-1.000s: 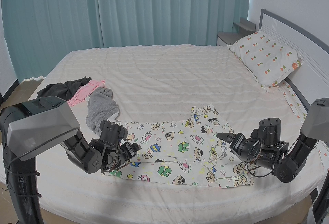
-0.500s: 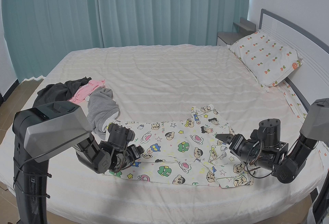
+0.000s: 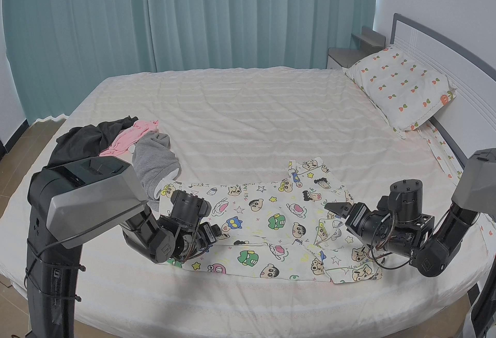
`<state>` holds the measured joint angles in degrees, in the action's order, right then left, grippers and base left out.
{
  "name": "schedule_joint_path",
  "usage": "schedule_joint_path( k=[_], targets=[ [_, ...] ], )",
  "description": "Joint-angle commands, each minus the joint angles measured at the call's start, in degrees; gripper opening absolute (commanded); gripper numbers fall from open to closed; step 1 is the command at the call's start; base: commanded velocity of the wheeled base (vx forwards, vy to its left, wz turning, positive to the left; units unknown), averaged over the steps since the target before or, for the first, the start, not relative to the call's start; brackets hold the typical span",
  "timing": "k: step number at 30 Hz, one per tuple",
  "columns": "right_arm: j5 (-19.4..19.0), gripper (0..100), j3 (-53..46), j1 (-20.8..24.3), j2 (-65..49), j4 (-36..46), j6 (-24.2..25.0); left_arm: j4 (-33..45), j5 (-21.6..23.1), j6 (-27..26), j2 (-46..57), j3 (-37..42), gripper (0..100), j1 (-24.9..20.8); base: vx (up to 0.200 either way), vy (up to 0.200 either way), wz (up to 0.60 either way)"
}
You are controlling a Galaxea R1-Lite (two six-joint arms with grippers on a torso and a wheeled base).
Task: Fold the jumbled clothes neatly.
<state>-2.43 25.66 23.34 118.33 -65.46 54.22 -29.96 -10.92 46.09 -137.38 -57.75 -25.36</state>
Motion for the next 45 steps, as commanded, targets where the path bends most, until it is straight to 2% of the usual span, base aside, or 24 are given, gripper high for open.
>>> schedule_joint_path(
  k=[1,12,18,19,25,45],
  targets=[
    [-0.04,100,0.0,0.03,0.05,-0.02,0.0,0.08,-0.85,-0.13,-1.67,-2.81,100,1.36,0.0,0.0,0.0],
    [-0.04,100,-0.09,0.12,0.23,-0.1,0.0,-0.27,-1.65,-0.74,-2.46,-11.16,100,6.28,0.0,0.0,0.0],
    [0.05,100,0.0,0.03,0.23,-0.1,0.0,3.6,-0.85,-0.3,0.09,-9.84,100,6.02,0.0,0.0,0.0],
    [0.05,100,0.0,0.03,0.58,-0.1,-0.08,6.59,-0.42,0.14,1.06,-9.67,100,4.97,0.0,0.0,0.0],
    [0.05,100,-0.09,0.12,0.93,-0.1,-0.17,7.73,1.43,4.36,2.29,-9.58,100,1.1,0.0,0.0,0.0],
    [0.05,100,0.0,0.12,0.76,-0.1,-0.17,7.64,1.25,4.8,1.67,-7.03,100,-7.78,0.0,0.0,0.0]
  ],
)
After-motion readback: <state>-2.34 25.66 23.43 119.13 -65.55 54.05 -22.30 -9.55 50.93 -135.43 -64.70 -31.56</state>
